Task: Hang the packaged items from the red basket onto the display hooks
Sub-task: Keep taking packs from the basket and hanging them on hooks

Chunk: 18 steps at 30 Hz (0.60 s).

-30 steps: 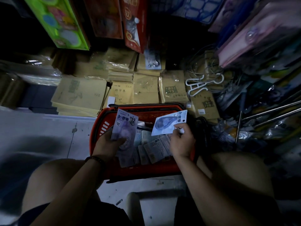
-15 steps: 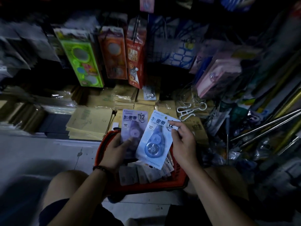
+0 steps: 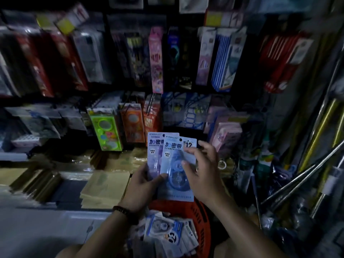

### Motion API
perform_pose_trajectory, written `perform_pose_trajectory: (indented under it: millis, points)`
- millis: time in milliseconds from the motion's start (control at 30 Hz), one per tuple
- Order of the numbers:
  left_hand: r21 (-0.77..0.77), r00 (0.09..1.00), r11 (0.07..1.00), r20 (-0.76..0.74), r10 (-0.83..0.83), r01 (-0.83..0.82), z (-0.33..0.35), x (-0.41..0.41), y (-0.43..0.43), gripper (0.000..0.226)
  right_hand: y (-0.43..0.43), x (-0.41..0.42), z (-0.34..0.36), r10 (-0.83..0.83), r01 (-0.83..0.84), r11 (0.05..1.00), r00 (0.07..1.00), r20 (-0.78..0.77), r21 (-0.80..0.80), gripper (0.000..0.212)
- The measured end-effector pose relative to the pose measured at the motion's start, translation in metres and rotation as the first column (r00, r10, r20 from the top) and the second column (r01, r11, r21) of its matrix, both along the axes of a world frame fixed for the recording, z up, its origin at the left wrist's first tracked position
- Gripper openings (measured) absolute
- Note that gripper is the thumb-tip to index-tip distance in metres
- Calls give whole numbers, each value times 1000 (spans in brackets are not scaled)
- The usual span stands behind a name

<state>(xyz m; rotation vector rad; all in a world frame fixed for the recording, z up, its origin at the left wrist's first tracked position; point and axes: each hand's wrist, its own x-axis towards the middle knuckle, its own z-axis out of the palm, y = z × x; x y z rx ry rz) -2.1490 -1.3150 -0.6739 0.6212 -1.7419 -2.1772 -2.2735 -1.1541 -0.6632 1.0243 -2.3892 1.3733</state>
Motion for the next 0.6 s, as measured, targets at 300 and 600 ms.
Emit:
perform_pose_trajectory:
  millis: [300,600]
  points:
    - [-85,985,996,-171,21,-36,111,-49,24,33,21,-7,74,25,2,993,974,-226,118,85]
    - [-142,960,988,-265,-90,54,215,-94,40,29,53,-54,188,-68,65,998,949,-306,-21,77]
